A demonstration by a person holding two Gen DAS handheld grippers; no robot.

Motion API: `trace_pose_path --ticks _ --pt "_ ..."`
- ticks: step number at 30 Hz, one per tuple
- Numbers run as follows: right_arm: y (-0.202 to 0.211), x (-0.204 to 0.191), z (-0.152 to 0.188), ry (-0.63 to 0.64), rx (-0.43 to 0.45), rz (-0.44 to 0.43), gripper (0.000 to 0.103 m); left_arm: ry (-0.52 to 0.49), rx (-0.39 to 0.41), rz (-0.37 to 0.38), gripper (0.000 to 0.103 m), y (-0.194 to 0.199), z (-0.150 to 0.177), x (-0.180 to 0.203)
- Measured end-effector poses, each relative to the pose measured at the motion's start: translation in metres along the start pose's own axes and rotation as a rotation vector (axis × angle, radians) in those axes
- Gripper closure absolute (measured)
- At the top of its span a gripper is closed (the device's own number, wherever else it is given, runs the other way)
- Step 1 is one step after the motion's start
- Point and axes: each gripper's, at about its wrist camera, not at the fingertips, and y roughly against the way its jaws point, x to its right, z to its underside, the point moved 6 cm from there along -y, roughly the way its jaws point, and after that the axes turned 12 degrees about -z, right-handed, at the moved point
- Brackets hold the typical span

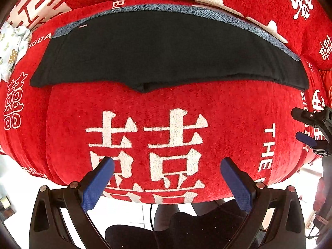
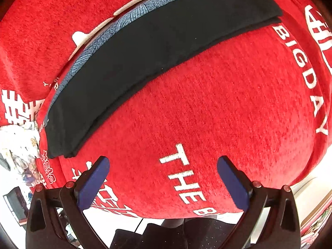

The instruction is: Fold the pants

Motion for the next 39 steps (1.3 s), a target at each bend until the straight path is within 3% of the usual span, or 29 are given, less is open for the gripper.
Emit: trace_pose_path --ticks 10,20,30,39 --pt "-0.005 -0.009 0.008 0.006 0.005 -0.001 0.0 0.005 0.004 -0.007 0.001 -0.003 0.008 -0.016" --pt "-0.006 -0.001 0.023 -0.038 0.036 -0.013 0.0 -0.05 -0.007 -0.013 0.001 -0.014 0.012 -0.015" --pt "0.01 0.028 0.022 -0.11 0.079 -0.014 0.0 -0.124 0.013 -0.018 0.001 -0.013 -0.005 0.013" --pt "0.02 0.066 -0.001 -0.144 0.051 -0.022 0.0 -0.139 -0.027 -0.036 0.001 -0.021 -0.023 0.058"
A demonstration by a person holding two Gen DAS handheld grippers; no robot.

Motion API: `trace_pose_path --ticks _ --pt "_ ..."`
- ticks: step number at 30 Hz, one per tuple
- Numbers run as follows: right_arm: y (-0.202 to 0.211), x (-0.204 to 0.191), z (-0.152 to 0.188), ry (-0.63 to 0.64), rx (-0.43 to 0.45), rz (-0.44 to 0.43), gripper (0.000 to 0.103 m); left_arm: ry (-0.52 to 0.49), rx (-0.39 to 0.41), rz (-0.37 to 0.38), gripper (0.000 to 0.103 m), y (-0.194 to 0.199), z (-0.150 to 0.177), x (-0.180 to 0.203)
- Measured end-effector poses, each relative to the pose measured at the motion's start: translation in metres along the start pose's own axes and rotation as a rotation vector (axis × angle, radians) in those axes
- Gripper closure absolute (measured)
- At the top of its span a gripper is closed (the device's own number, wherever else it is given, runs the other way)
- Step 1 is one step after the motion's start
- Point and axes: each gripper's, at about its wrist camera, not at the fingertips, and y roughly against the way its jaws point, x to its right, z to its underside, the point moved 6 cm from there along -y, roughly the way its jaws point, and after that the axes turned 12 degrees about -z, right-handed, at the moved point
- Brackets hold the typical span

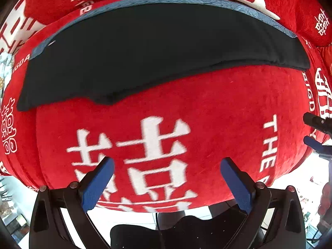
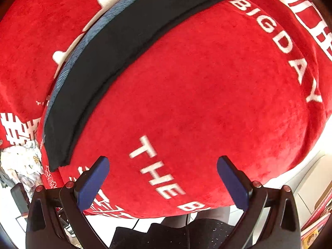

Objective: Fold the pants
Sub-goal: 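Move the right gripper to the folded pants' end and grasp it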

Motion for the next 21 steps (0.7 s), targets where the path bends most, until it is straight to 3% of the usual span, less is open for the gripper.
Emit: trace_pose_path --ticks 8,21 --pt "0.021 0.024 -0.063 -0.029 0.029 -0.06 0.0 0.025 0.041 -0.002 0.001 0.015 -0.065 0.042" --pt "0.03 0.054 -0.173 -0.182 0.16 -0.42 0.0 0.06 0.073 -0.005 0.001 0.012 -0.174 0.091"
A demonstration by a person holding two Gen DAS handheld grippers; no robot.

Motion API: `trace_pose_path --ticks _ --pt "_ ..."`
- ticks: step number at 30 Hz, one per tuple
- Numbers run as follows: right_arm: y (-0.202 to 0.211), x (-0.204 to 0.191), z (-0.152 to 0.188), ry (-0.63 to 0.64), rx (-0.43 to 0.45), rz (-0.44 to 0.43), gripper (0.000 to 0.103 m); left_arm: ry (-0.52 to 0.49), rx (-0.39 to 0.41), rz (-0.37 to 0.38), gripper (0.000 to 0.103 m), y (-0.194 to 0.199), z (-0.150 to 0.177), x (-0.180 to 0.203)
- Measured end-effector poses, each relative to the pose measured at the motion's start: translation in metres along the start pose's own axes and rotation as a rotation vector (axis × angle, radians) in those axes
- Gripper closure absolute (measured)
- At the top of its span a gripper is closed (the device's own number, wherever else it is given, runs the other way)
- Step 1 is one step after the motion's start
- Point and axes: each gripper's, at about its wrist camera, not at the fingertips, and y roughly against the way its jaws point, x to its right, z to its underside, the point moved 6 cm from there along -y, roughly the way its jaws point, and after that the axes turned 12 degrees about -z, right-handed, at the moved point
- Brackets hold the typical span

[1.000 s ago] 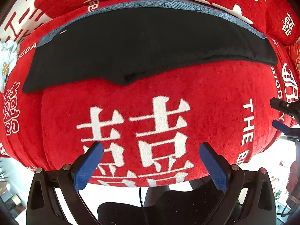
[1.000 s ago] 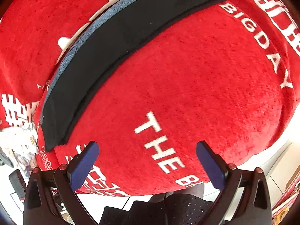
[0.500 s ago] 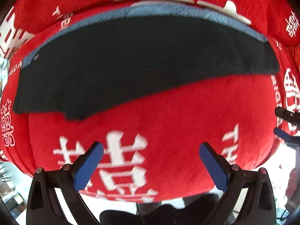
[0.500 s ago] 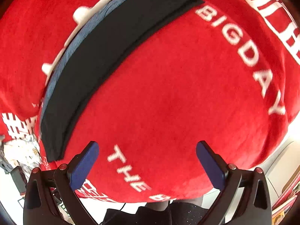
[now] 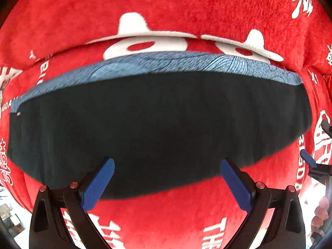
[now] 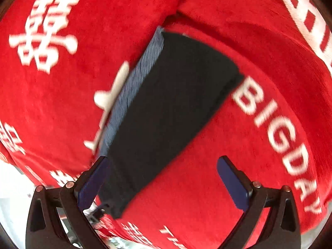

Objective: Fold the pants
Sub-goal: 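Move the right gripper to the folded pants' end and grasp it, then lift the grasped pants end with the right gripper toward the waistband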

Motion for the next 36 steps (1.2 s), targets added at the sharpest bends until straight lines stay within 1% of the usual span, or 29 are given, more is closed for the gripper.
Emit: trace_pose_path --ticks 3,4,5,6,7,8,9,12,16,20,21,23,26,27,28,29,30,31,33,34,36 --pt "0.002 0.008 -0.016 -0.034 0.031 -0.04 0.003 0.001 0.011 0.001 0.001 -0.004 -0.014 0.014" --pt "0.002 0.008 -0.021 -0.039 0.038 -0.054 0.008 0.002 0.018 0.003 0.001 -0.006 -0.018 0.018" --pt "0.002 0.01 -0.023 -0.044 0.045 -0.07 0.019 0.005 0.023 0.003 0.001 -0.01 -0.022 0.022" --pt "0.002 0.012 -0.025 -0.05 0.046 -0.087 0.025 0.008 0.024 -0.002 0.001 -0.014 -0.024 0.027" --pt "0.001 0.013 -0.025 -0.056 0.04 -0.112 0.036 0.012 0.021 -0.012 0.001 -0.019 -0.025 0.029" --pt "0.0 0.016 -0.025 -0.061 0.031 -0.13 0.039 0.018 0.015 -0.023 0.001 -0.024 -0.027 0.031" --pt "-0.003 0.019 -0.026 -0.059 0.028 -0.133 0.039 0.025 0.012 -0.032 0.001 -0.03 -0.028 0.033" --pt "-0.007 0.022 -0.027 -0.052 0.047 -0.164 0.04 0.027 0.052 -0.044 0.001 -0.031 -0.032 0.038" --pt "0.0 0.026 -0.025 -0.066 0.084 -0.198 0.041 0.026 0.046 -0.033 0.001 -0.033 -0.031 0.042" --pt "0.007 0.031 -0.022 -0.088 0.115 -0.216 0.041 0.025 0.042 -0.036 0.001 -0.032 -0.045 0.047" --pt "0.004 0.029 -0.022 -0.087 0.12 -0.216 0.041 0.03 0.048 -0.036 0.001 -0.03 -0.036 0.043" --pt "0.007 0.031 -0.024 -0.09 0.134 -0.221 0.041 0.033 0.06 -0.04 0.001 -0.033 -0.034 0.044" --pt "-0.002 0.025 -0.035 -0.108 0.152 -0.261 0.039 0.034 0.073 -0.048 0.001 -0.031 -0.03 0.041" --pt "-0.006 0.022 -0.039 -0.107 0.148 -0.269 0.039 0.035 0.07 -0.051 0.001 -0.031 -0.03 0.042" --pt "-0.008 0.02 -0.04 -0.107 0.142 -0.274 0.041 0.039 0.06 -0.056 0.003 -0.029 -0.03 0.042" --pt "-0.013 0.018 -0.042 -0.111 0.119 -0.288 0.06 0.043 0.058 -0.054 0.016 -0.022 -0.032 0.043" --pt "-0.015 0.017 -0.042 -0.116 0.095 -0.31 0.079 0.041 0.074 -0.056 0.024 -0.013 -0.036 0.045" --pt "-0.016 0.015 -0.041 -0.121 0.08 -0.341 0.096 0.036 0.101 -0.066 0.024 -0.006 -0.041 0.047" --pt "-0.012 0.011 -0.039 -0.105 0.07 -0.36 0.096 0.033 0.178 -0.087 0.024 0.01 -0.059 0.053" --pt "-0.009 0.007 -0.038 -0.09 0.065 -0.372 0.096 0.032 0.197 -0.086 0.024 0.012 -0.068 0.057" --pt "-0.005 -0.004 -0.036 -0.059 0.057 -0.399 0.096 0.044 0.198 -0.098 0.024 0.006 -0.085 0.068"
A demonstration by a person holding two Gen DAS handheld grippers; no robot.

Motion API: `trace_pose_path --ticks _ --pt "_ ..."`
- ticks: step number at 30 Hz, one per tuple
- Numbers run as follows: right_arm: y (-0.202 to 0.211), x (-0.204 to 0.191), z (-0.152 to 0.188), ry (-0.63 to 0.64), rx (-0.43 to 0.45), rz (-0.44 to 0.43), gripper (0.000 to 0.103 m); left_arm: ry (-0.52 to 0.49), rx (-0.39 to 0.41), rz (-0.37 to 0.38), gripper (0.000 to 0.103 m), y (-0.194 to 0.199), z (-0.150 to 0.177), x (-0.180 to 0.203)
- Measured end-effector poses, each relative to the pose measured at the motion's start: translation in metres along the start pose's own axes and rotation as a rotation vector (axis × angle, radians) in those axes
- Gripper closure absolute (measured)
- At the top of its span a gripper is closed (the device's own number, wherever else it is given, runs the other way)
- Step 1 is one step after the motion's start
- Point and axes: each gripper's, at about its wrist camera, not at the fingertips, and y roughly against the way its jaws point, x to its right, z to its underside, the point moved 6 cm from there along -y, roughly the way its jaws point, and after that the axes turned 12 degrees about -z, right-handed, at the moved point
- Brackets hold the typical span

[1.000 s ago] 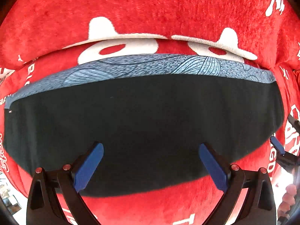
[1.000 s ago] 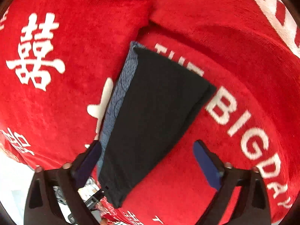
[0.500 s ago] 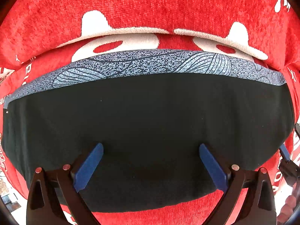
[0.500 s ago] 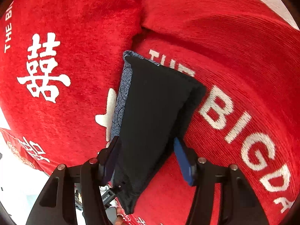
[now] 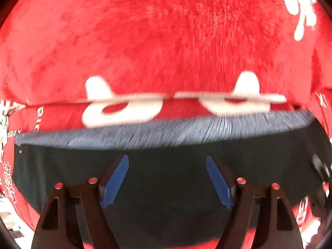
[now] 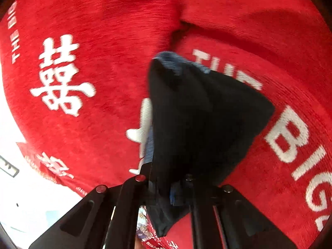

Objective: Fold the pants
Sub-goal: 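Lift the grasped pants end with the right gripper toward the waistband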

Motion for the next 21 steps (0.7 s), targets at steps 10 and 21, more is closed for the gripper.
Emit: trace_pose_path --ticks 10,21 --pt "-0.007 -0.037 0.007 0.117 -0.054 -0.003 0.096 -0.11 0.066 -0.099 0.018 -0.004 0.004 0.027" --pt "0.05 0.02 0.015 -0.014 0.072 0.19 0.044 -0.092 0.02 -0.046 0.018 -0.017 0.048 0.023"
